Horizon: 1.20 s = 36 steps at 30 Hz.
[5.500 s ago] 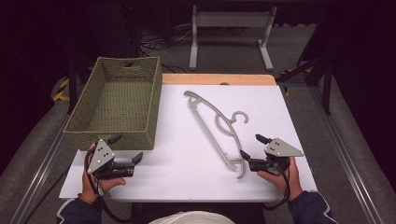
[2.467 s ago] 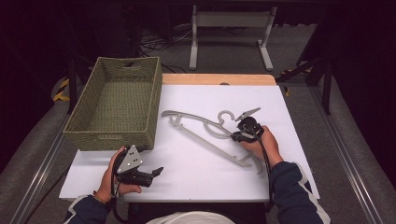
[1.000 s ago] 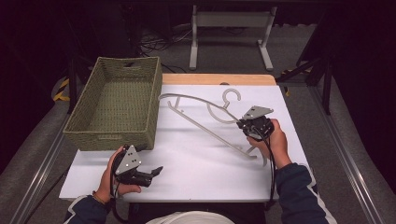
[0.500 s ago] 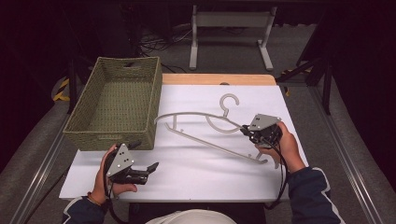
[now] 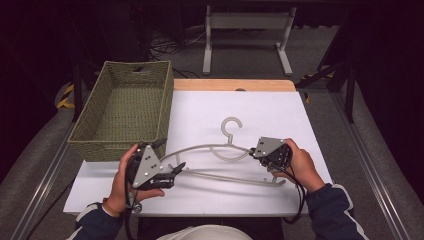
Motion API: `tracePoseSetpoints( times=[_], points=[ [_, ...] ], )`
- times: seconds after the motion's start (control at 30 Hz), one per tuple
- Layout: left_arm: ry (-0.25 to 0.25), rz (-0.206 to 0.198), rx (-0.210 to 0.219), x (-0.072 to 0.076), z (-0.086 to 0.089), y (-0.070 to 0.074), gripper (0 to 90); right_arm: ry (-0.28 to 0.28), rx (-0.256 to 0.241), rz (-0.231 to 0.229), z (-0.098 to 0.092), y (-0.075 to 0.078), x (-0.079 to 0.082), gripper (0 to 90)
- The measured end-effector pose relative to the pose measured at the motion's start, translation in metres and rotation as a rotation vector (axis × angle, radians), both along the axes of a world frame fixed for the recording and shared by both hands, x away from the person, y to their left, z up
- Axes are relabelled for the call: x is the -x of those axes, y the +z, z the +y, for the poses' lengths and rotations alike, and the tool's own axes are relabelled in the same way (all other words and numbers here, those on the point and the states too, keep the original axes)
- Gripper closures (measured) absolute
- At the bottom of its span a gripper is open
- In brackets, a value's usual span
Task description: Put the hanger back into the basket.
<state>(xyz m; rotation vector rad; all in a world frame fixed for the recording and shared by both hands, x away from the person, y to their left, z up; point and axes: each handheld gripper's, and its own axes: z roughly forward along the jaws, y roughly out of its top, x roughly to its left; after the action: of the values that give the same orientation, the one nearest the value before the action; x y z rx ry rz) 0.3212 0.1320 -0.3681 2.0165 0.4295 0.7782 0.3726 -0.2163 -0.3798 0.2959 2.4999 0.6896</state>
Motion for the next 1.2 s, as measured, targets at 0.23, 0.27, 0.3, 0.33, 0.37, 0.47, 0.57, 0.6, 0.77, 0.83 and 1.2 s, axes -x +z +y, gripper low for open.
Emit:
tracePoseSetpoints(
  times=[0.23,0.27,0.3,0.33,0.37,0.47,0.57,0.6,0.77,0.83,1.2],
  points=[
    [0.018,0.115,-0.187,-0.02,-0.024,-0.03,33.7,0.043,0.028,-0.005,0.02,-0.002,0.011,82.2],
    [0.018,0.115,-0.187,-0.02,-0.024,-0.03,35.9,0.043,0.028,-0.005,0.02,-0.002,0.011,82.2],
    [0.024,0.122,-0.2,-0.023,-0.025,-0.034,37.1,0.044,0.032,-0.012,0.026,-0.003,0.012,82.2],
    [0.033,0.13,-0.211,-0.026,-0.025,-0.037,37.1,0.044,0.032,-0.012,0.026,-0.003,0.012,82.2],
    [0.031,0.151,-0.23,-0.03,-0.024,-0.041,39.4,0.046,0.034,-0.01,0.029,-0.003,0.013,82.2],
    [0.041,0.17,-0.286,-0.035,-0.027,-0.05,49.0,0.052,0.039,-0.004,0.038,-0.006,0.014,82.2],
    [0.052,0.189,-0.33,-0.038,-0.03,-0.057,53.6,0.062,0.044,-0.007,0.043,-0.007,0.014,82.2],
    [0.049,0.193,-0.343,-0.039,-0.031,-0.059,56.2,0.065,0.043,-0.008,0.045,-0.007,0.015,82.2],
    [0.059,0.178,-0.379,-0.038,-0.032,-0.06,69.4,0.074,0.057,-0.012,0.053,-0.005,0.018,82.2],
    [0.055,0.175,-0.384,-0.039,-0.032,-0.06,71.3,0.069,0.064,-0.02,0.053,-0.005,0.018,82.2],
    [0.08,0.117,-0.397,-0.035,-0.035,-0.058,74.9,0.059,0.078,-0.016,0.063,-0.005,0.018,82.1]
  ],
)
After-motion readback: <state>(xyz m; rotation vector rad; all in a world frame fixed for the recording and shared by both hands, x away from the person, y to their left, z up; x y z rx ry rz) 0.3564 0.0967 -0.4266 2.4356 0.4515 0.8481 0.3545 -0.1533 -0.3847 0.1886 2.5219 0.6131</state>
